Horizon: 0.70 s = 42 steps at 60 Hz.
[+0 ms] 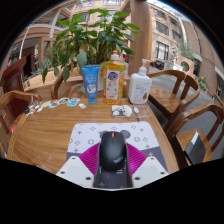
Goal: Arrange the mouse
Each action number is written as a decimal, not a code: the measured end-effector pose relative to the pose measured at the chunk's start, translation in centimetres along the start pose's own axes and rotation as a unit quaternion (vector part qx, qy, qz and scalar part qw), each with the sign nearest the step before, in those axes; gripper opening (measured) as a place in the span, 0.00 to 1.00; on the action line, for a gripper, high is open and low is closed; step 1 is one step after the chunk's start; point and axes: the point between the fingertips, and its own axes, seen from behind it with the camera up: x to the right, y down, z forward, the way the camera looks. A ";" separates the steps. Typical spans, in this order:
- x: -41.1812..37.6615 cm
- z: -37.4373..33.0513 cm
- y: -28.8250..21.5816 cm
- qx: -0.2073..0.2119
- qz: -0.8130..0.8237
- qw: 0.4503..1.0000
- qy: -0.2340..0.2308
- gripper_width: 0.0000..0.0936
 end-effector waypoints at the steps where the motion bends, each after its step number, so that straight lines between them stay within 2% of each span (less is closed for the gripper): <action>1: 0.2 0.1 0.6 0.000 0.003 1.000 -0.001 0.41; 7: 0.5 0.5 1.9 -0.010 0.012 1.000 -0.012 0.47; 11: 0.5 0.0 2.0 -0.019 0.025 0.999 -0.013 0.54; 14: 0.7 -1.0 1.5 -0.006 0.031 0.999 -0.012 0.68; 17: 0.8 -2.3 0.9 0.001 0.030 1.000 -0.009 0.92; 20: 1.1 -4.2 0.5 0.013 0.031 0.999 0.001 0.89; 25: 1.0 -7.3 0.2 0.015 0.028 0.999 0.009 0.93; 42: 0.1 -19.2 0.0 0.045 0.017 0.999 0.022 0.91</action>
